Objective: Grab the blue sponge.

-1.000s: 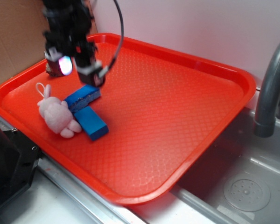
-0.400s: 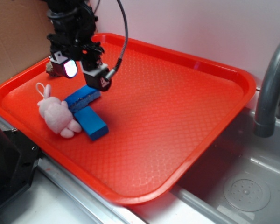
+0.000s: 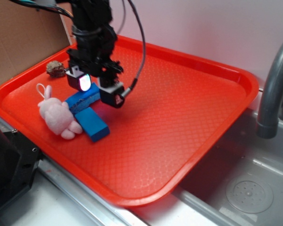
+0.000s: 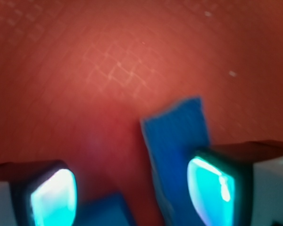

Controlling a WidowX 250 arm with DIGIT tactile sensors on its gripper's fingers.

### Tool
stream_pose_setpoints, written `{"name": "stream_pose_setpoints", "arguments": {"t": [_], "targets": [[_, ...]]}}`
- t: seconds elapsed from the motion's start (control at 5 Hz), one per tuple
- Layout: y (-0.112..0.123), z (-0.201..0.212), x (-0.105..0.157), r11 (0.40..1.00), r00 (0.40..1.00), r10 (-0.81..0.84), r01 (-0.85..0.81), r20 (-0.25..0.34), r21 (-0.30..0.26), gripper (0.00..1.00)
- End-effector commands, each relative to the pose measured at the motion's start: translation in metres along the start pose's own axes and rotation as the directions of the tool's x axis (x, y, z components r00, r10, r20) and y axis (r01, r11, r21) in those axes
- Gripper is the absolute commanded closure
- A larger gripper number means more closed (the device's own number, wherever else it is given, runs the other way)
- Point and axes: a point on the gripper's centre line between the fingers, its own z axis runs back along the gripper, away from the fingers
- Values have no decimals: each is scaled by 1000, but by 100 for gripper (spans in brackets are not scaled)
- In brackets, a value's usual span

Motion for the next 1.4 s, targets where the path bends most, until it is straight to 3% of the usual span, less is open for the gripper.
{"name": "stream_pose_setpoints", "arguments": {"t": [0.0,0.4,0.6,0.8,1.0,1.2], "targets": [[3,4,8,998,997,49,-51,66,32,0],[3,4,8,998,997,49,-51,66,32,0],[15,26,-16,999,994,32,-32,109,-4,0],[41,47,-51,997,984,70,-61,165,-55,0],[58,53,-53,991,982,107,-93,158,-93,0],[57,37,-36,994,989,98,-92,115,-60,0]]}}
